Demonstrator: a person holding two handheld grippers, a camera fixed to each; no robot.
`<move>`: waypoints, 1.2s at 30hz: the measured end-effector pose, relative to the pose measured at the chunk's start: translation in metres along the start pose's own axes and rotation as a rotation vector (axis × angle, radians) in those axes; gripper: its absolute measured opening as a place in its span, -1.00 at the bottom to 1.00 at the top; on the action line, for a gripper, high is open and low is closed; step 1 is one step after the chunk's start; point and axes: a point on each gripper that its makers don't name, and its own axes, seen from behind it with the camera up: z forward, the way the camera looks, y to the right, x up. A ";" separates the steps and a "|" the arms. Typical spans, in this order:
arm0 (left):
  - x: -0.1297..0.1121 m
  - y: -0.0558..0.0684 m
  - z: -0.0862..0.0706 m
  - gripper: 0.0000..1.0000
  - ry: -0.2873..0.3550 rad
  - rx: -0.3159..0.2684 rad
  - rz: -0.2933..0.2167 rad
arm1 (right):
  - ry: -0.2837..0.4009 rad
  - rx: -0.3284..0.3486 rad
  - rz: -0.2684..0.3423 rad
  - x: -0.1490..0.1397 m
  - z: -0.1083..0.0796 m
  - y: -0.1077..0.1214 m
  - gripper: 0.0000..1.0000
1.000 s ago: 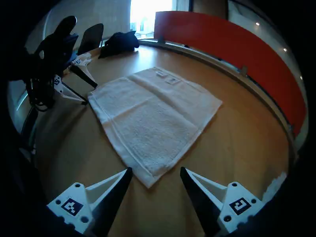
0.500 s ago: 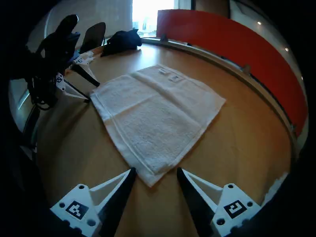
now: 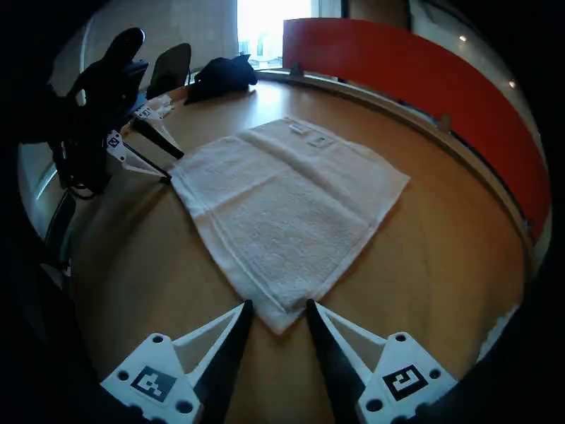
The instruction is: Fold towel
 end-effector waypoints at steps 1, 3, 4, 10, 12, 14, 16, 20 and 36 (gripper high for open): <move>0.000 0.000 0.000 0.27 -0.001 -0.001 0.001 | 0.000 0.002 -0.002 0.000 0.000 -0.001 0.07; 0.000 0.001 0.000 0.14 -0.004 -0.001 0.002 | 0.000 0.006 -0.008 0.000 0.001 -0.002 -0.04; -0.001 0.001 0.000 0.10 -0.005 -0.002 0.002 | 0.000 0.009 -0.010 0.001 0.001 -0.003 -0.09; 0.000 0.002 0.000 -0.32 -0.013 0.003 0.003 | -0.001 0.016 -0.014 0.001 0.002 -0.006 -0.52; 0.000 0.002 0.001 -0.54 -0.015 0.005 0.000 | -0.001 0.016 -0.013 0.001 0.002 -0.007 -0.59; 0.001 0.004 0.001 -0.57 -0.018 0.004 -0.004 | -0.001 0.015 -0.011 0.002 0.002 -0.007 -0.63; 0.001 0.005 0.001 -0.62 -0.020 0.000 0.000 | 0.000 0.010 -0.004 0.003 0.002 -0.006 -0.66; 0.003 0.009 0.001 -0.71 -0.025 -0.010 0.000 | 0.014 0.006 0.017 0.007 0.001 -0.004 -0.69; 0.031 0.014 -0.020 -0.73 0.018 -0.004 -0.053 | 0.059 -0.036 0.026 0.028 -0.028 0.012 -0.70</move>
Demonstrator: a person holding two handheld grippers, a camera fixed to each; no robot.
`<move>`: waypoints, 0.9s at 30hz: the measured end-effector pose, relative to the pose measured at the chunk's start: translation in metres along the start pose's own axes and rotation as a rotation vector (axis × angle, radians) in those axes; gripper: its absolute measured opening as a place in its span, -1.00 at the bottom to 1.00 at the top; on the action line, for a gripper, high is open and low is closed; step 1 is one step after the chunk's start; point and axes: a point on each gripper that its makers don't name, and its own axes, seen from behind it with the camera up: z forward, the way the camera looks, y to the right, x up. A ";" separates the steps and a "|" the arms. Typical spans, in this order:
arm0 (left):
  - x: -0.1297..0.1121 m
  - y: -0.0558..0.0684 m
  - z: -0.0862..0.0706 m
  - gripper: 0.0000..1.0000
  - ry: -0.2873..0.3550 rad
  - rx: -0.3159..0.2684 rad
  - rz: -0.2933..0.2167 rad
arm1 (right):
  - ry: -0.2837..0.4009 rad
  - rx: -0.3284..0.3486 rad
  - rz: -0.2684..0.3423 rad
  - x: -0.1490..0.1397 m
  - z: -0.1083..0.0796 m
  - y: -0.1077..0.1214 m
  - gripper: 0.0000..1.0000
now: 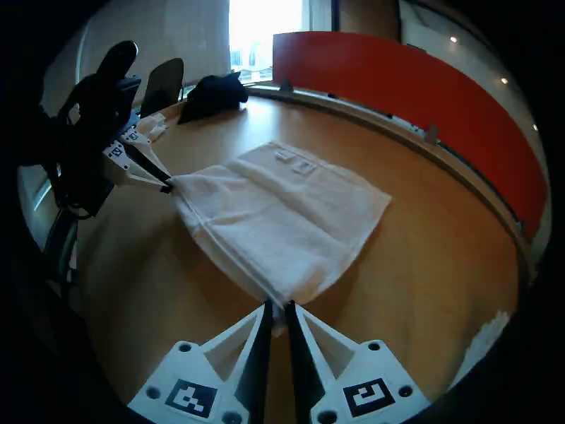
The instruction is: Fold towel
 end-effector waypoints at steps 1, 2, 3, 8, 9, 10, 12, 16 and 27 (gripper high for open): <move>0.002 0.001 -0.002 -0.73 0.000 -0.002 -0.001 | 0.003 -0.002 -0.001 0.002 -0.002 0.000 -0.70; 0.004 0.002 -0.005 -0.74 0.000 -0.005 -0.002 | 0.006 -0.005 -0.003 0.005 -0.005 0.000 -0.70; 0.005 0.003 -0.007 -0.74 0.002 -0.004 -0.003 | 0.011 -0.005 -0.004 0.008 -0.008 0.000 -0.70; 0.015 0.004 -0.022 -0.74 0.008 0.003 -0.011 | 0.036 -0.005 -0.013 0.022 -0.023 -0.003 -0.70; 0.016 0.005 -0.025 -0.74 0.009 0.003 -0.015 | 0.039 -0.006 -0.014 0.024 -0.026 -0.003 -0.70; 0.018 0.006 -0.028 -0.74 0.009 0.002 -0.018 | 0.041 -0.008 -0.015 0.027 -0.029 -0.004 -0.70; 0.020 0.007 -0.035 -0.74 0.009 0.002 -0.025 | 0.046 -0.009 -0.017 0.031 -0.036 -0.005 -0.70; 0.024 0.010 -0.046 -0.75 0.008 0.006 -0.030 | 0.058 -0.008 -0.026 0.041 -0.048 -0.008 -0.70; 0.032 0.018 -0.074 -0.76 0.016 0.011 -0.053 | 0.076 -0.006 -0.027 0.055 -0.070 -0.017 -0.70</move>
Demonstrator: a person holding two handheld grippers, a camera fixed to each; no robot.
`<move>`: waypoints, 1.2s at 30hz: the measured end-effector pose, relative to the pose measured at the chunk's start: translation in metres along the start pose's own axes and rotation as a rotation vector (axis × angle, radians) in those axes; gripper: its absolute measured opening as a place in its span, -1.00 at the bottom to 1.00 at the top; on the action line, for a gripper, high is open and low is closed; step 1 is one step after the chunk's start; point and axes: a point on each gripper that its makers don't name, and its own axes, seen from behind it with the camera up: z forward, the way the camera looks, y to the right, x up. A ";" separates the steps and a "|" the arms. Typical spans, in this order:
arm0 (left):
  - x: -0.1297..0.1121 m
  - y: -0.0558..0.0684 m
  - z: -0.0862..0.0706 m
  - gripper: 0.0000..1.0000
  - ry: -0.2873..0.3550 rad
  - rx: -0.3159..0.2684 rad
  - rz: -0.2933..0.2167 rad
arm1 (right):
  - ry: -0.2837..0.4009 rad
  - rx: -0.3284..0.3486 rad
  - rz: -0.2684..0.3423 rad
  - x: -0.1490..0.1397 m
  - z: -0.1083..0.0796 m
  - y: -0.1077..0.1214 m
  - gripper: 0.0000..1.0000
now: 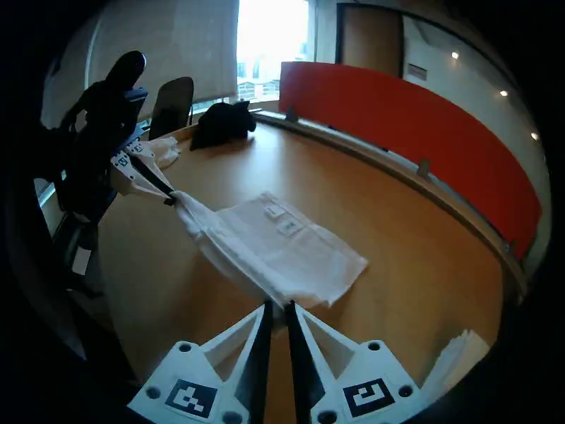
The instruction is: Fold towel
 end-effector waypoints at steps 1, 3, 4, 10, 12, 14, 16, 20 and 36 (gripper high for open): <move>0.001 0.001 -0.002 -0.76 0.002 -0.001 -0.003 | 0.001 -0.001 0.001 0.001 -0.001 0.000 -0.70; 0.003 0.003 -0.006 -0.76 0.005 -0.003 -0.007 | 0.003 -0.002 0.004 0.002 -0.005 0.000 -0.70; 0.003 0.004 -0.007 -0.76 0.005 -0.004 -0.009 | 0.003 -0.002 0.004 0.002 -0.006 0.000 -0.70; 0.006 0.011 -0.016 -0.76 0.005 -0.008 -0.009 | 0.002 -0.002 0.001 0.003 -0.015 0.000 -0.70; 0.006 0.013 -0.018 -0.76 0.003 -0.009 -0.008 | 0.002 -0.001 0.000 0.004 -0.018 -0.001 -0.70; 0.007 0.016 -0.021 -0.76 0.001 -0.012 -0.008 | 0.002 0.000 -0.001 0.004 -0.020 -0.002 -0.70; 0.007 0.017 -0.023 -0.76 0.000 -0.014 -0.008 | 0.001 0.002 -0.002 0.004 -0.023 -0.003 -0.70; 0.008 0.019 -0.028 -0.76 0.000 -0.019 -0.014 | -0.003 0.007 -0.001 0.005 -0.027 -0.006 -0.70; 0.009 0.018 -0.029 -0.76 -0.007 -0.022 -0.052 | -0.013 0.017 -0.007 0.009 -0.026 -0.007 -0.70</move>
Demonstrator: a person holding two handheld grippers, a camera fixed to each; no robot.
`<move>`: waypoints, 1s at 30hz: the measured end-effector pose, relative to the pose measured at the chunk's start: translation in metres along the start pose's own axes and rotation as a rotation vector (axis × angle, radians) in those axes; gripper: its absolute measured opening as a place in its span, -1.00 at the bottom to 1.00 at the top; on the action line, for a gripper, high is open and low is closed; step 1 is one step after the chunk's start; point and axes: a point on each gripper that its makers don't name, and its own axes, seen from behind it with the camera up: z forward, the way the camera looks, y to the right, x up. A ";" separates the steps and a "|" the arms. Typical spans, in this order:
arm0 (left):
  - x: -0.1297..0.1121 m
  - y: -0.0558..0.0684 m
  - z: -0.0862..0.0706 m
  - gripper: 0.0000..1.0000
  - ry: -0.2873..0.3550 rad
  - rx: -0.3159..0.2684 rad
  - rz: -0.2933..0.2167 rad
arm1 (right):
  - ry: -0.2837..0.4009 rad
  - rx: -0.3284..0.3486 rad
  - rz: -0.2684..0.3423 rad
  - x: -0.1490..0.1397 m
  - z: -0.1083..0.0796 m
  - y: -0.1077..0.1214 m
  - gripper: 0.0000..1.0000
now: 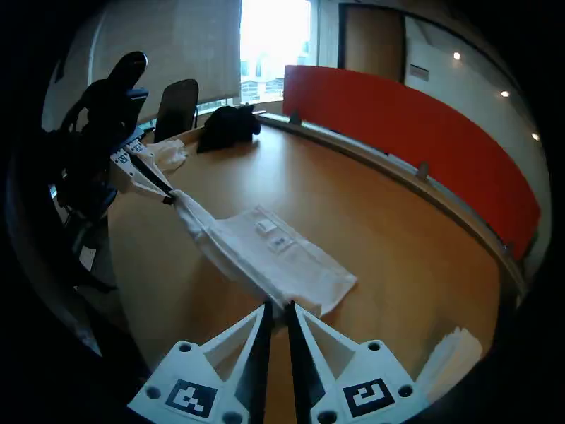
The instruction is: Fold towel
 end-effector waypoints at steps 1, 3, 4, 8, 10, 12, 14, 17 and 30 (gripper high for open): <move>0.000 -0.001 0.001 -0.76 -0.001 0.001 0.000 | -0.002 0.000 -0.001 0.000 0.001 0.001 -0.70; 0.002 -0.003 0.005 -0.76 -0.003 0.004 0.000 | -0.007 -0.001 -0.003 0.000 0.004 0.004 -0.70; 0.003 -0.005 0.007 -0.76 -0.004 0.006 -0.001 | -0.009 -0.001 -0.004 0.000 0.005 0.005 -0.70; 0.010 -0.012 0.019 -0.76 -0.005 0.013 -0.008 | -0.020 -0.005 -0.005 -0.001 0.015 0.013 -0.70; 0.013 -0.017 0.027 -0.76 -0.005 0.016 -0.012 | -0.025 -0.008 0.000 -0.001 0.022 0.019 -0.70; 0.015 -0.021 0.035 -0.76 -0.008 0.018 -0.014 | -0.031 -0.013 0.006 -0.002 0.029 0.024 -0.70; 0.017 -0.026 0.043 -0.76 -0.014 0.016 -0.014 | -0.039 -0.019 0.013 -0.004 0.036 0.031 -0.70; 0.018 -0.032 0.055 -0.76 -0.024 0.018 -0.010 | -0.047 -0.020 0.014 -0.006 0.046 0.038 -0.70; 0.015 -0.047 0.091 -0.76 -0.064 0.031 0.008 | -0.089 -0.013 0.013 -0.017 0.074 0.059 -0.70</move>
